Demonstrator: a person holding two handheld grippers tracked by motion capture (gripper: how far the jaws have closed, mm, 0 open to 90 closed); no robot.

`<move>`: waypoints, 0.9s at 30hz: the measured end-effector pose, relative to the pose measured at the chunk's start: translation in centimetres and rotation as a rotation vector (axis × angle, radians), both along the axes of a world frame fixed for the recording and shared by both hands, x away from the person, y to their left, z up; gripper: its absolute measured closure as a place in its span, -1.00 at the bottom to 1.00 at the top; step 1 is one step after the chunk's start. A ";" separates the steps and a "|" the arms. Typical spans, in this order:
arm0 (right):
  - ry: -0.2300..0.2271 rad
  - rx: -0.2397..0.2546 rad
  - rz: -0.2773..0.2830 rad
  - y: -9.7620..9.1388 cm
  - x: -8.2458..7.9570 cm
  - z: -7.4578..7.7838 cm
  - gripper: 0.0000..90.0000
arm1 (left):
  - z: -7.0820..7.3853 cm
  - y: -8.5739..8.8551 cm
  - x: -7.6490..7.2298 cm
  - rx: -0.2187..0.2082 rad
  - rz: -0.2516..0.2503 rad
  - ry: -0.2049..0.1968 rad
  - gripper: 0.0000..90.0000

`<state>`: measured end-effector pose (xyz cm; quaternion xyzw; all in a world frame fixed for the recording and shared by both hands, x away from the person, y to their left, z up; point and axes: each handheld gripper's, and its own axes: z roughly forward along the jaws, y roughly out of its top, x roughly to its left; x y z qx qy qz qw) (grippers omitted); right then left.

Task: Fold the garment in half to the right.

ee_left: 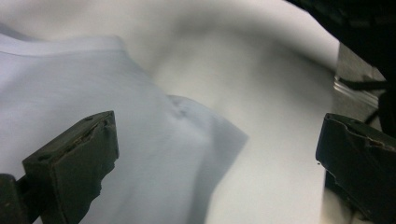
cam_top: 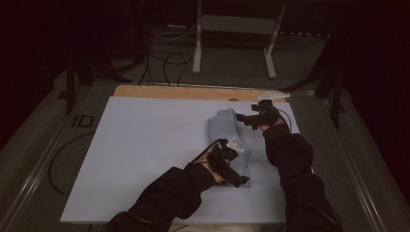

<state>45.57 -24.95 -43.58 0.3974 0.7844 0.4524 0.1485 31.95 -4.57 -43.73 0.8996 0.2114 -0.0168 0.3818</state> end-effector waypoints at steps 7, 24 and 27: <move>-0.004 0.022 0.068 1.0 -2.0 0.1 -0.79 | 1.0 3.1 0.9 -0.024 0.032 -0.081 -1.00; -0.028 0.074 0.170 1.0 -7.0 0.3 -0.79 | 1.8 10.7 1.8 -0.020 0.130 -0.117 -1.00; -0.029 0.075 0.171 0.8 -7.7 0.1 -0.79 | 1.7 11.7 1.7 -0.027 0.141 -0.121 -1.00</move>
